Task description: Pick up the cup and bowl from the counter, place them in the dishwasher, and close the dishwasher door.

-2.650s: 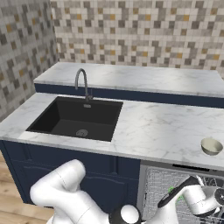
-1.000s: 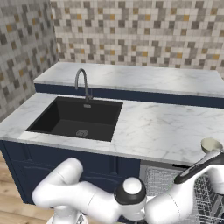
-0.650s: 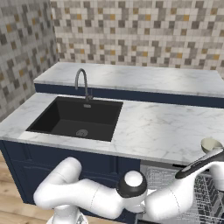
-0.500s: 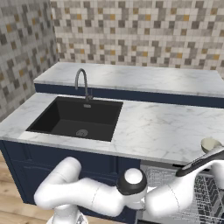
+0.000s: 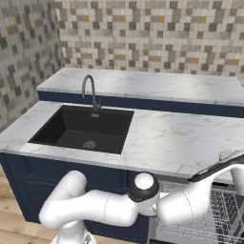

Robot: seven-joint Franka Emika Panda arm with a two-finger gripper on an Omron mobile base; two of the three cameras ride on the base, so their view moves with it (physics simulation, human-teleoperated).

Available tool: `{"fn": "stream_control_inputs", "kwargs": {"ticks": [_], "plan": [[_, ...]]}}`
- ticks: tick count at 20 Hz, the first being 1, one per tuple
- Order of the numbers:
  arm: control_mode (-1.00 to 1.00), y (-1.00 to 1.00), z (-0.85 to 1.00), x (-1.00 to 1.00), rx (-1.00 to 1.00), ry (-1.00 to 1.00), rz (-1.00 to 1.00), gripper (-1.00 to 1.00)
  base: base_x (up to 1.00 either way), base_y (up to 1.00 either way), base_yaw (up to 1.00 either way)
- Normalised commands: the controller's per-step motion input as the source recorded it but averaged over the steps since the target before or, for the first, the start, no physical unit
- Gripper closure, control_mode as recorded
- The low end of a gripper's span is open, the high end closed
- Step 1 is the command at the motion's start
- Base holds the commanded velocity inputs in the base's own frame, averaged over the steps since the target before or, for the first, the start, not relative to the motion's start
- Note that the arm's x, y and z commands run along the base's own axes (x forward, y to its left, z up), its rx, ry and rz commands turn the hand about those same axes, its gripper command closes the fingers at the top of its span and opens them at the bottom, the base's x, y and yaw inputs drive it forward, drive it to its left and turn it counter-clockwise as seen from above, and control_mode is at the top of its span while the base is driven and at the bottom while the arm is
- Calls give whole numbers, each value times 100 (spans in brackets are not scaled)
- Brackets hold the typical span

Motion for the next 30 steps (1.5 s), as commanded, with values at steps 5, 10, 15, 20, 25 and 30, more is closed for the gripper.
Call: {"fn": "stream_control_inputs", "kwargs": {"ticks": [5,10,15,20,25,30], "plan": [[-100,0,0,30,0,0,0,-100,0,0,0],[-100,0,-4,20,0,0,0,-100,0,0,0],[-100,-2,-24,11,0,0,0,-100,0,0,0],[-100,-9,-6,22,0,0,0,-100,0,0,0],[-100,-20,-1,28,0,0,0,-100,0,0,0],[-100,-23,-16,15,0,0,0,100,0,0,0]]}}
